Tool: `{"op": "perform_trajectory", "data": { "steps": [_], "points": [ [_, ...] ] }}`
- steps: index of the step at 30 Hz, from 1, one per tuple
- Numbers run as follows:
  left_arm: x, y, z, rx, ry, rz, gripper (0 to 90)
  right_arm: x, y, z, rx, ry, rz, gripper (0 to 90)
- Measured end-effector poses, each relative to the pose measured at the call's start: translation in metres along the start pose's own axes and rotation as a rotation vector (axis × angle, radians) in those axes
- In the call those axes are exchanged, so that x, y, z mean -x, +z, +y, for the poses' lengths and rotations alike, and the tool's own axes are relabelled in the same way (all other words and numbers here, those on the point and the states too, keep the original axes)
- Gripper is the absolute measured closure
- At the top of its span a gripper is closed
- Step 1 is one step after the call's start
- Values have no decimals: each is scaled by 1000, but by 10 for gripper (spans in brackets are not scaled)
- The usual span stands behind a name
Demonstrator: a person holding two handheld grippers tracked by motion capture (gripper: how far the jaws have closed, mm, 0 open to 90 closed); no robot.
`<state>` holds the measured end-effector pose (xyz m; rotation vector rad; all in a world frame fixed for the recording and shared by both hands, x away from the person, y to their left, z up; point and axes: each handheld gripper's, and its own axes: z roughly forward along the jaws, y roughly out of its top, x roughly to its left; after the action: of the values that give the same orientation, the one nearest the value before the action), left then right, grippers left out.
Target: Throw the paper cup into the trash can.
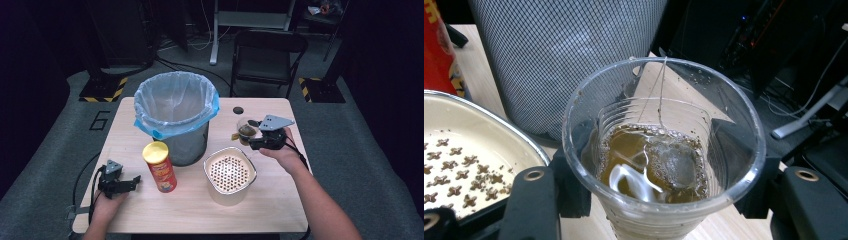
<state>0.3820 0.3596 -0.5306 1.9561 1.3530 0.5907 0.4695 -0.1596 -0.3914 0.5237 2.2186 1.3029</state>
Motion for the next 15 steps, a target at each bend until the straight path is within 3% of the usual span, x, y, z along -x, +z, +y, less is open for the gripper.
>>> {"op": "perform_trajectory", "data": {
  "steps": [8, 15],
  "points": [
    [0, 0, 0, 0, 1, 0, 141, 1, 8, 5, 27, -61, 83, 382],
    [1, 0, -1, 3, 1, 2, 141, -5, 16, 16, 50, -134, 93, 381]
  ]
}}
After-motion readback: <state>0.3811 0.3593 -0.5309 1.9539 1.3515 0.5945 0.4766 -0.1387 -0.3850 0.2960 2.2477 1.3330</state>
